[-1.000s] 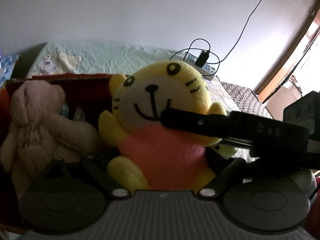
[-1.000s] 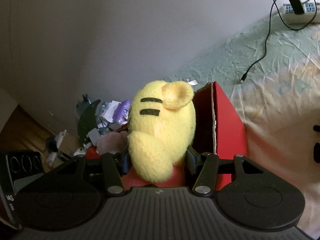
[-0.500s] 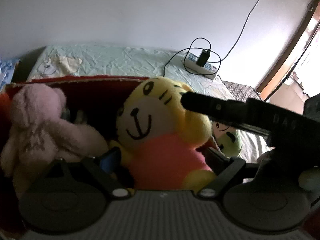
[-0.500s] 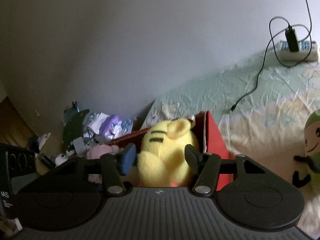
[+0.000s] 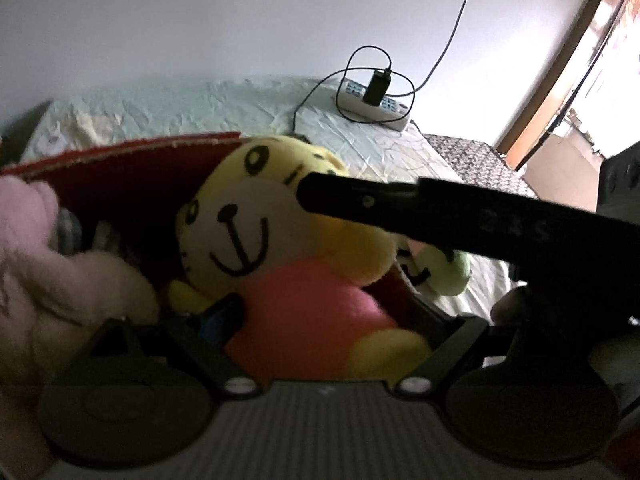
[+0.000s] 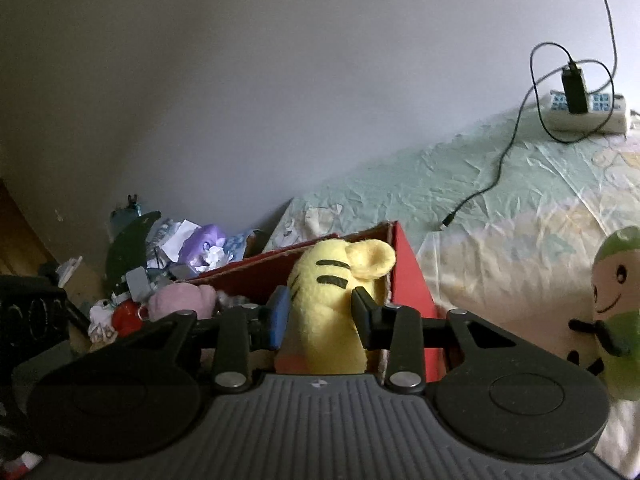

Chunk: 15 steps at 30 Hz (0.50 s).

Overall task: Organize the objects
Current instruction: 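Lower the yellow tiger plush into the red box and open the right gripper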

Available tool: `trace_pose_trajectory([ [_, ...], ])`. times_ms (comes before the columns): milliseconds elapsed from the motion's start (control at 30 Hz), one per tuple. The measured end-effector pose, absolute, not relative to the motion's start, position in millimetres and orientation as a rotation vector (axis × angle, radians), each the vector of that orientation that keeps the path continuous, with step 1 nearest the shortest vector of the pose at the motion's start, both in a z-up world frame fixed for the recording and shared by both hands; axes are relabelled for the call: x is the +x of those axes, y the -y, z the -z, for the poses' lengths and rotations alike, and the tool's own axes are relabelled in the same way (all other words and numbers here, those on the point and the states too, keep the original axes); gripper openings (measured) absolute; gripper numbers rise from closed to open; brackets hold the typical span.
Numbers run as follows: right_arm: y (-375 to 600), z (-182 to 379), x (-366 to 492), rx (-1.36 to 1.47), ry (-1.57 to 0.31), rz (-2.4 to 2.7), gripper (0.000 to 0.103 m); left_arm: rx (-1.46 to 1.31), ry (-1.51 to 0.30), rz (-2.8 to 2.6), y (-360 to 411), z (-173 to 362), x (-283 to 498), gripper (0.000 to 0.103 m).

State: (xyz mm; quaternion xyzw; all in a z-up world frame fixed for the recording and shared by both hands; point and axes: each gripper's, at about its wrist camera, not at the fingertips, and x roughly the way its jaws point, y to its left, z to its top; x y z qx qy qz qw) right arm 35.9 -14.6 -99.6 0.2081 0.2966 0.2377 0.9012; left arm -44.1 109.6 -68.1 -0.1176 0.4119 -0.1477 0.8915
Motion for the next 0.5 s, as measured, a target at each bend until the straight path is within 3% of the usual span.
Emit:
trace_pose_trajectory([
  [500,10.3,114.3,27.6,0.398,-0.559,-0.491,0.039,-0.250,-0.885,0.300,-110.2,80.1,-37.8,0.095],
])
